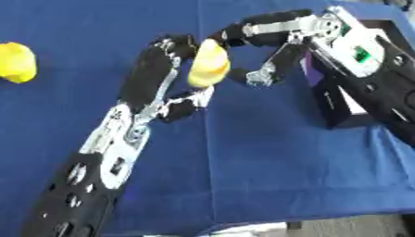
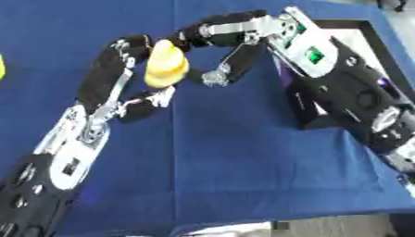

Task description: Pick up the objects with one hand, pass them to the other hand, and then place them into the box on the other side of the table.

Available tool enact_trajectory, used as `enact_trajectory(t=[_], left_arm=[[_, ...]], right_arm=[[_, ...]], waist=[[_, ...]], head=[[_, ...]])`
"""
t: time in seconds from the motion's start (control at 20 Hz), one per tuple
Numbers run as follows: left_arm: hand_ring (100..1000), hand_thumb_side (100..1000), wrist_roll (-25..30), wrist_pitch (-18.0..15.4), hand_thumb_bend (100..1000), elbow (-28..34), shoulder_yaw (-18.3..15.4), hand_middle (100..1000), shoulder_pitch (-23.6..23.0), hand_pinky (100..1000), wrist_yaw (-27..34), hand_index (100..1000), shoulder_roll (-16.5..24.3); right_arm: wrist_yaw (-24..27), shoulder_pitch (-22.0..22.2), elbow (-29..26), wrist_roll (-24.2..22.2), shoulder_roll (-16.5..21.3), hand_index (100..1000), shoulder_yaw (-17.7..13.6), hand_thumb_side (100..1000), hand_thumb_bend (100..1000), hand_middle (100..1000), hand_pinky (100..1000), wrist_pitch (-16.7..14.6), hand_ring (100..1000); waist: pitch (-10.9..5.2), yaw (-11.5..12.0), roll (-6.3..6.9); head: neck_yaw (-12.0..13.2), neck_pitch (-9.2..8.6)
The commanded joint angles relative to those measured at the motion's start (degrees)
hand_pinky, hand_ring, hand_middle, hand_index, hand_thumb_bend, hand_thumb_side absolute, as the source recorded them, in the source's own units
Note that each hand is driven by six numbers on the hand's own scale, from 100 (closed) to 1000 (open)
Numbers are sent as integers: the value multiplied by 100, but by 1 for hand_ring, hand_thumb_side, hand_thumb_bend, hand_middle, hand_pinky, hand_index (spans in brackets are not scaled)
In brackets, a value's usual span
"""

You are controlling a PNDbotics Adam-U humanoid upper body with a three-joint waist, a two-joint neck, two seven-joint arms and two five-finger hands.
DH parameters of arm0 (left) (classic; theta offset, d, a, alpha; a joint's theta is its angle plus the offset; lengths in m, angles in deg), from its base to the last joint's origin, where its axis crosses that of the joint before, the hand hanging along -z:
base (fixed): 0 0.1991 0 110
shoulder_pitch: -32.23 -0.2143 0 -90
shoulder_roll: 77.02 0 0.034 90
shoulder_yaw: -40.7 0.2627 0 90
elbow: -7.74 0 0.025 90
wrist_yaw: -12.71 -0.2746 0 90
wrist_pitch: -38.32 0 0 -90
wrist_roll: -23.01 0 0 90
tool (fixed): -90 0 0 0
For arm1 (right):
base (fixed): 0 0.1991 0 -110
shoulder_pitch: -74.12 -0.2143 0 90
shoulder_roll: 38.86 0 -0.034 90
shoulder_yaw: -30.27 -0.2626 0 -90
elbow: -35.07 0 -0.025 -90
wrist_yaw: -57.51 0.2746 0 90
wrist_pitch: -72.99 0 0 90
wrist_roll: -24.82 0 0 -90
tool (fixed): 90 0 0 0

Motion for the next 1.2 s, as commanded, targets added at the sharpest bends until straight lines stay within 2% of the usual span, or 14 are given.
enact_trajectory(t=[0.05,0.5,0.8,0.95,1.2], left_arm=[[563,153,122,25,100,164,266,509,173,726,32,565,-291],[548,182,366,448,100,670,404,496,226,721,471,563,-228],[546,195,383,596,100,811,426,495,235,721,587,563,-220],[539,241,386,704,100,900,426,490,234,720,740,564,-228],[538,255,376,832,100,1075,422,488,262,721,1026,564,-204]], right_arm=[[39,-179,-683,-283,-158,1000,52,302,100,935,946,-353,1000],[-88,-200,-747,-283,-168,1000,-33,293,100,956,967,-354,1000],[-284,-199,-780,-283,-167,1000,-30,356,100,960,973,-409,1000],[-375,-196,-785,-283,-163,1000,-20,391,100,945,971,-486,1000],[-484,-176,-778,-283,-153,1000,28,407,100,891,966,-657,1000]], waist=[[-32,-10,-52],[-29,-25,-55],[-20,-22,-58],[-14,-25,-62],[-10,-38,-62]], head=[[29,-7],[35,-7],[32,-7],[33,-7],[43,-7]])
